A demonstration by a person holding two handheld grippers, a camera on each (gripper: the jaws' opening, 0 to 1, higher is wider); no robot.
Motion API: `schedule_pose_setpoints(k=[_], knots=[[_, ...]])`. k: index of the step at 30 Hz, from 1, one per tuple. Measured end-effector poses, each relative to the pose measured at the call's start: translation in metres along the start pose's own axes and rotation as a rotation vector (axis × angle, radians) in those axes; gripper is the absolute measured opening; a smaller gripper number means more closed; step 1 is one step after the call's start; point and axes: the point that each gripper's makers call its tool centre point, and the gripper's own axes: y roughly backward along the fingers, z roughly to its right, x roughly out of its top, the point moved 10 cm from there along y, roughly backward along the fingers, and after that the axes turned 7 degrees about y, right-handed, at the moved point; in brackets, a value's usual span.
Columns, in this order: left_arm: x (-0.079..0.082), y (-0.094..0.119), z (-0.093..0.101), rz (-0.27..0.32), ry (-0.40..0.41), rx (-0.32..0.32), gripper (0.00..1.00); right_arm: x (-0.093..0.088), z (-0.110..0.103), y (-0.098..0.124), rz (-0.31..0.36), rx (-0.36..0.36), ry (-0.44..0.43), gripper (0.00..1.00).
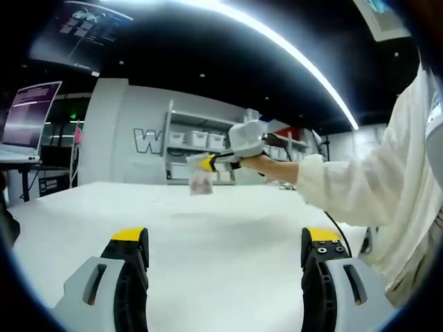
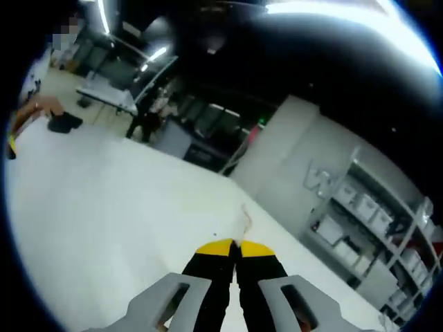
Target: Open the resealable bag by pulling the two sides of the seal apart until the entire bag opening is separated and visibly accessible.
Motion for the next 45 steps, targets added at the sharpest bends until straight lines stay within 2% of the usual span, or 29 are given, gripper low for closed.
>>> schedule_pose_setpoints(k=[22,45], knots=[[0.000,-0.003,0.011,-0.010,-0.001,-0.013,0.90,-0.007,-0.001,0.040,0.012,0.012,-0.030,0.00],[0.001,0.003,0.016,-0.018,-0.015,-0.017,0.90,0.001,-0.022,0.088,0.063,0.045,-0.017,0.00]])
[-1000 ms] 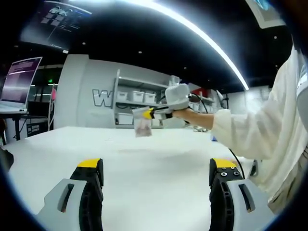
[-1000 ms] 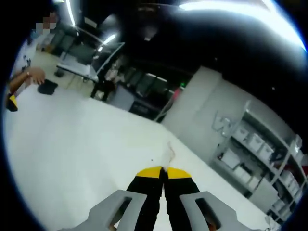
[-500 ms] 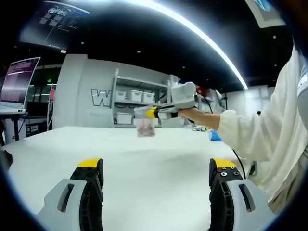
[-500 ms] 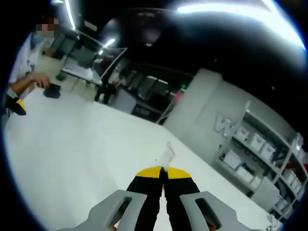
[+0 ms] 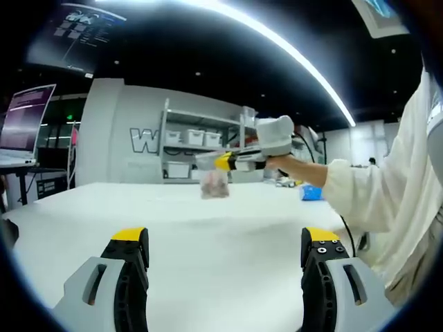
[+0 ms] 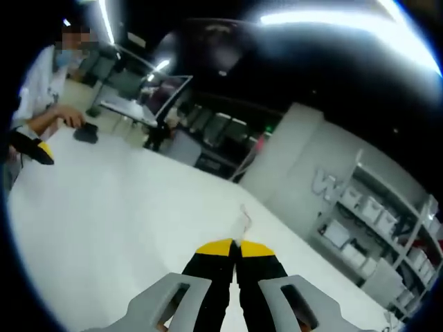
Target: Open the resealable bag by pulling the two sides of the seal apart until the entire bag opening is separated and visibly accessible.
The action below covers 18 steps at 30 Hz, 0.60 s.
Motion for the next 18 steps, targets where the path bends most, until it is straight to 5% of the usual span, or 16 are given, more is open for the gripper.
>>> schedule_pose_setpoints(k=[18], knots=[[-0.002,-0.006,0.002,-0.020,-0.004,-0.005,0.90,-0.008,-0.011,0.027,0.019,0.017,-0.016,0.00]])
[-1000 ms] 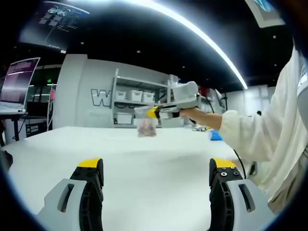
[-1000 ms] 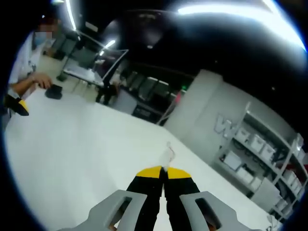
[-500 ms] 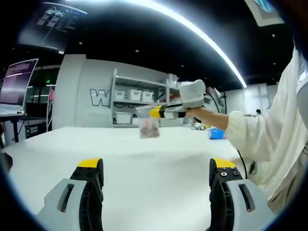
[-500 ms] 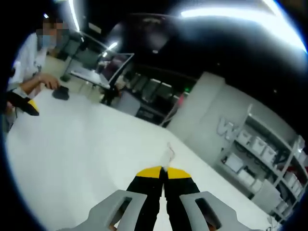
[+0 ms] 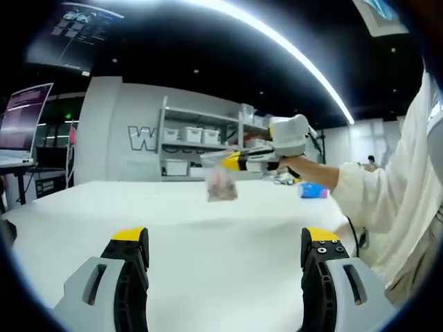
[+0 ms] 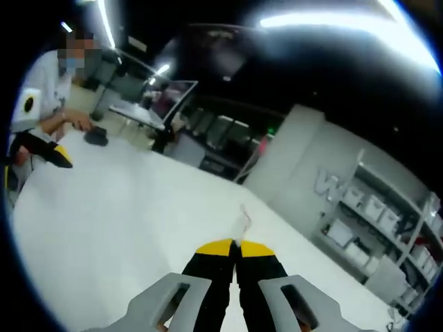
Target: Open the resealable bag by pulling the two sides of the seal apart until the entire bag opening is separated and visibly accessible.
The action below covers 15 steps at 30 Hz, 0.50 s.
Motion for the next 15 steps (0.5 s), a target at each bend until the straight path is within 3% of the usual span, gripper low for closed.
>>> schedule_pose_setpoints(k=[15], knots=[[-0.002,-0.002,0.002,-0.007,0.000,-0.004,0.90,0.000,-0.009,0.026,0.016,0.002,0.012,0.00]])
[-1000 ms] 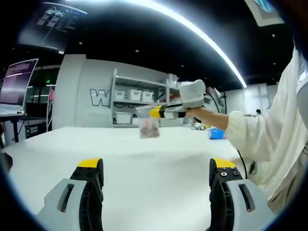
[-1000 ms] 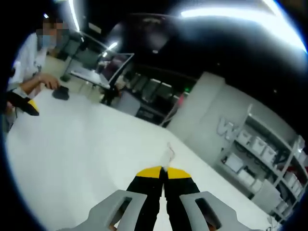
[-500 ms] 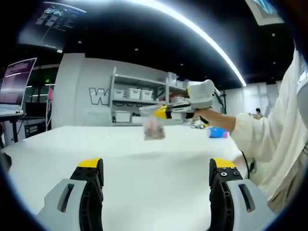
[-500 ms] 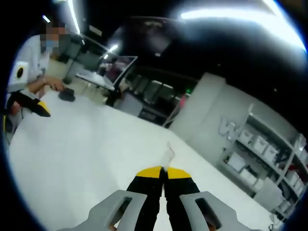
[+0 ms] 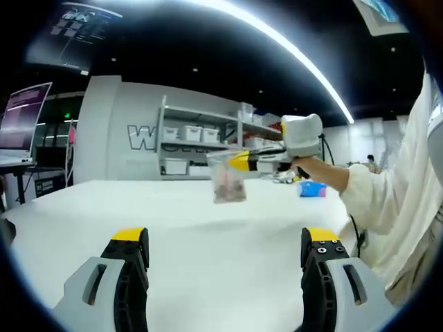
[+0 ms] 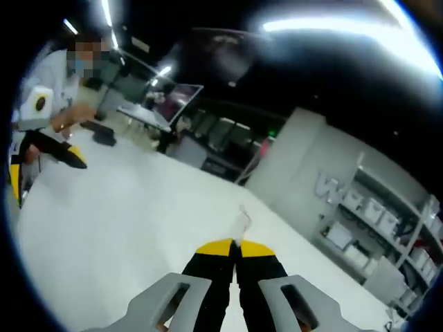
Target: Open the resealable bag by pulling the two sides of the seal apart until the entire bag opening is separated and visibly accessible.
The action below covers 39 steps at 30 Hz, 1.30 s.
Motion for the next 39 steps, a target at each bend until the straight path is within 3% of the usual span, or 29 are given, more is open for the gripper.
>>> schedule_pose_setpoints(k=[39], knots=[[-0.003,-0.002,0.002,-0.005,0.009,0.002,0.90,-0.001,-0.030,0.056,0.008,0.024,0.022,0.00]])
